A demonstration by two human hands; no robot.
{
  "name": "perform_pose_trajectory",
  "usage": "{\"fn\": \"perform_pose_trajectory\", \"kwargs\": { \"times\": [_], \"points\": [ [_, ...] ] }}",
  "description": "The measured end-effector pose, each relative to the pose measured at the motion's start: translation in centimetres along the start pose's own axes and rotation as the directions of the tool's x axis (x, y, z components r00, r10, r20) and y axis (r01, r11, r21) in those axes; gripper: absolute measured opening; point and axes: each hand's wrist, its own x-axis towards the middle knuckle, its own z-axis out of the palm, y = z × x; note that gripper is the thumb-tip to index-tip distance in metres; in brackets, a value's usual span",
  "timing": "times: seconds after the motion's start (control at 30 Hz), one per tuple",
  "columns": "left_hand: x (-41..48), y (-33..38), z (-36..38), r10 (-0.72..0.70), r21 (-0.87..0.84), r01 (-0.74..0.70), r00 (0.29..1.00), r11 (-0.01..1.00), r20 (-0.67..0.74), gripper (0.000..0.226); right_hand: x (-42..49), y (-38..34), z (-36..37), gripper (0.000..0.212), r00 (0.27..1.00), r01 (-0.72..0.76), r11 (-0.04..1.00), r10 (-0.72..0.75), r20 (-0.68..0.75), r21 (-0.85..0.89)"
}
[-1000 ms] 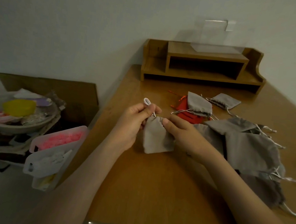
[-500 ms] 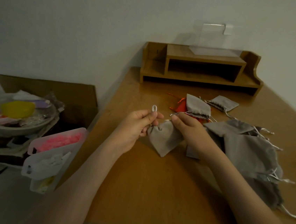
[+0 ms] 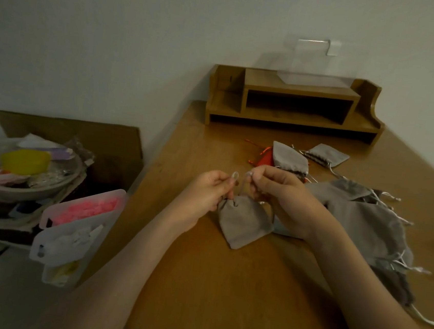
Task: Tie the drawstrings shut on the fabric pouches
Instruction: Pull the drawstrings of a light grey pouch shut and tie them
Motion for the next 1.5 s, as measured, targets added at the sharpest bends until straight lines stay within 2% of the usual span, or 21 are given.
{"fn": "perform_pose_trajectory", "kwargs": {
  "times": [0.07,0.23,0.37,0.47,0.63,0.7,0.77,0.83,1.03,1.17,1.33,1.5],
  "points": [
    [0.0,-0.1,0.1,0.02,0.009,-0.02,1.0,1.0,-0.01,0.019,0.0,0.1,0.3,0.017,0.998,0.05,0.997,-0.049,0.034,-0.053],
    [-0.1,-0.3,0.3,0.038,0.079,-0.035,0.999,0.996,-0.038,0.023,0.4,1.3,1.5,0.013,0.988,0.142,0.892,-0.157,0.001,-0.429],
    [-0.3,-0.3,0.3,0.092,0.153,-0.091,0.996,0.984,-0.005,0.03,0.5,1.6,2.0,0.012,0.968,0.195,0.834,-0.249,-0.038,-0.516],
    [-0.4,-0.5,0.3,0.138,0.204,-0.141,0.99,0.969,0.032,0.028,0.5,1.8,1.9,0.019,0.952,0.196,0.815,-0.291,-0.092,-0.545],
    [-0.6,-0.4,0.5,0.119,0.232,-0.14,0.987,0.963,0.105,0.027,0.6,2.1,1.7,0.03,0.942,0.182,0.756,-0.318,-0.109,-0.629],
    [-0.7,-0.5,0.5,0.131,0.256,-0.156,0.985,0.954,0.109,0.026,0.6,2.2,1.8,0.029,0.93,0.197,0.74,-0.349,-0.116,-0.643],
    [-0.7,-0.3,0.6,0.197,0.314,-0.195,0.98,0.929,0.026,0.023,0.6,2.3,1.9,0.023,0.919,0.212,0.732,-0.374,-0.122,-0.647],
    [-0.5,-0.4,0.6,0.222,0.313,-0.197,0.974,0.929,-0.046,0.031,0.7,2.3,2.1,0.021,0.921,0.202,0.744,-0.365,-0.133,-0.637],
    [-0.2,-0.4,0.6,0.157,0.136,-0.146,0.985,0.98,-0.077,0.03,1.0,2.2,2.2,0.028,0.932,0.158,0.814,-0.31,-0.188,-0.559],
    [-0.1,-0.6,0.6,0.14,0.08,-0.134,0.988,0.988,-0.071,0.029,1.0,2.2,1.9,0.021,0.946,0.107,0.847,-0.247,-0.208,-0.521],
    [-0.1,-0.3,0.4,0.121,-0.001,-0.121,0.991,0.993,-0.05,0.032,0.8,2.0,1.7,0.026,0.947,0.152,0.811,-0.282,-0.15,-0.565],
    [0.0,-0.1,0.2,0.045,-0.093,-0.049,0.998,0.994,-0.04,0.034,0.7,1.9,1.8,0.016,0.944,0.19,0.827,-0.302,-0.133,-0.528]
  ]
}}
